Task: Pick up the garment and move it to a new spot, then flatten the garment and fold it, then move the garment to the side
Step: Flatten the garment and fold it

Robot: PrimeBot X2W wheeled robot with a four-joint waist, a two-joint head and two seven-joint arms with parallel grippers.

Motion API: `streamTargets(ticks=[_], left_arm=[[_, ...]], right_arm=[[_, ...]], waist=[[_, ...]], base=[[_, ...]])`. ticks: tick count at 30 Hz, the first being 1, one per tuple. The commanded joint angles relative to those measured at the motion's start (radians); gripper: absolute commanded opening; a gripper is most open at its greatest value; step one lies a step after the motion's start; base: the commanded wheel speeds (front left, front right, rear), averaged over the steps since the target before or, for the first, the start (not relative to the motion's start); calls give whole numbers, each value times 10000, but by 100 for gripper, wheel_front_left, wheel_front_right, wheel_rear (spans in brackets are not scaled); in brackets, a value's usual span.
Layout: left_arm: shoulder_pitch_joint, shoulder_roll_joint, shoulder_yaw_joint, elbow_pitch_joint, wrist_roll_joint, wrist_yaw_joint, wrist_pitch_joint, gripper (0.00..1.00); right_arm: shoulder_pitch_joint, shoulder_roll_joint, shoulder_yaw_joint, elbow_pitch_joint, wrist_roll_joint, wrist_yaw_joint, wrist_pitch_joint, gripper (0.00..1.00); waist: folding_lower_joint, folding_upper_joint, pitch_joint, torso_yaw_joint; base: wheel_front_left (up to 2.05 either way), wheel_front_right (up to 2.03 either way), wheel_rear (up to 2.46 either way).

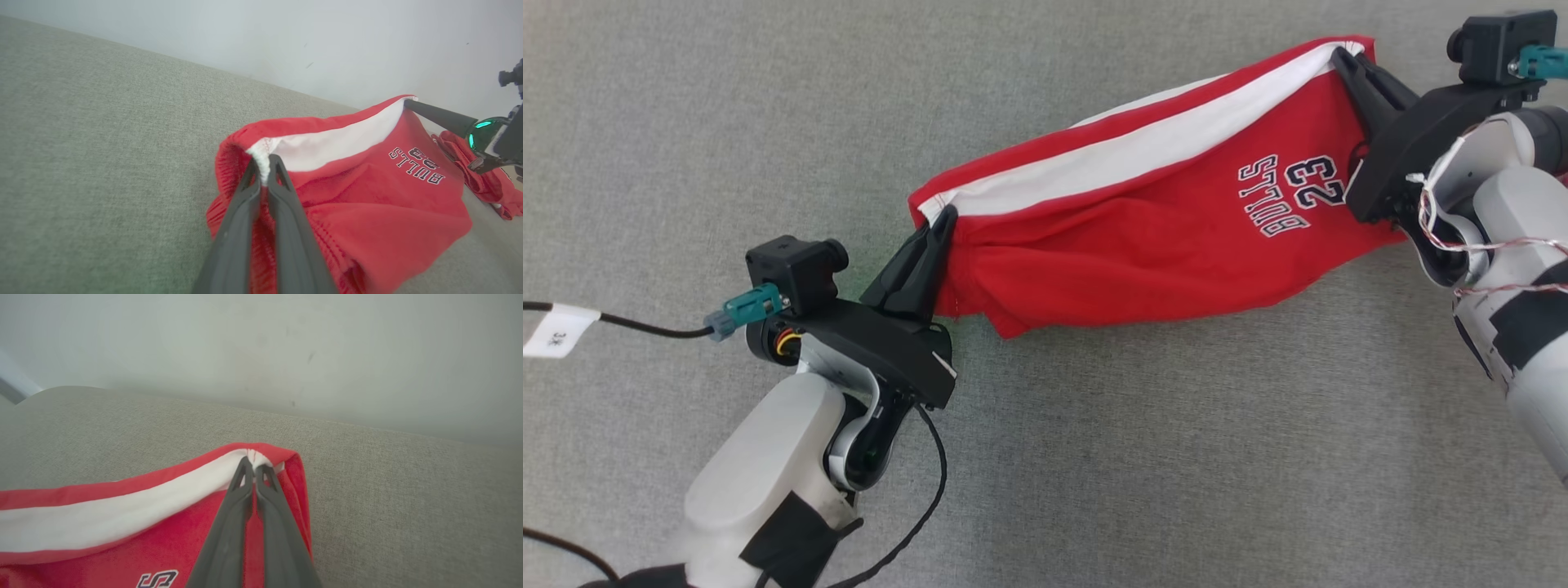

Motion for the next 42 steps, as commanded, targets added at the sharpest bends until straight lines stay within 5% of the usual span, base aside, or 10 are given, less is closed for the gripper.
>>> streamTargets(ticks=[1,7,8,9,10,11,18,26,35,42], left_arm=[[-202,-15,-90,66,-160,-16,-94,0],[-521,55,-536,352,-336,-17,-341,0],[-554,101,-584,416,-297,-18,-394,0],[-544,131,-636,497,-255,-18,-447,18],[-532,136,-678,569,-223,-18,-494,77],[-504,126,-730,598,-181,-18,-554,100],[259,295,-225,454,279,-19,-733,100],[2858,75,2154,-1612,2872,267,-724,100],[5303,-1181,4297,-3408,5458,513,-726,100],[6031,-1756,5302,-3728,6040,234,-727,100]], right_arm=[[-216,86,116,236,5,4,-185,0],[-643,304,629,1073,241,4,-815,1],[-669,318,722,1145,238,4,-1000,44],[-665,351,795,1258,334,4,-1115,100],[-646,374,858,1350,421,4,-1234,100],[-594,388,928,1382,488,4,-1370,100],[66,224,1522,1283,1128,4,-2273,100],[1403,-165,2017,1258,1766,4,-2914,100],[2433,-98,1943,1774,1917,4,-3010,100],[2802,51,1438,2278,1928,4,-3016,100]], waist=[[-2,-2,165,142],[-2,-2,213,102],[-2,-2,180,81],[-2,-2,137,58],[-2,-2,78,38],[-2,-2,-18,20],[-2,-2,-918,-138],[-2,-2,-1936,-228],[-2,-2,-2315,-73],[-2,-2,-2259,200]], base=[[0,0,0],[0,0,0],[0,0,0],[0,0,0],[0,0,0],[0,0,0],[0,0,0],[0,0,0],[0,0,0],[0,0,0]])
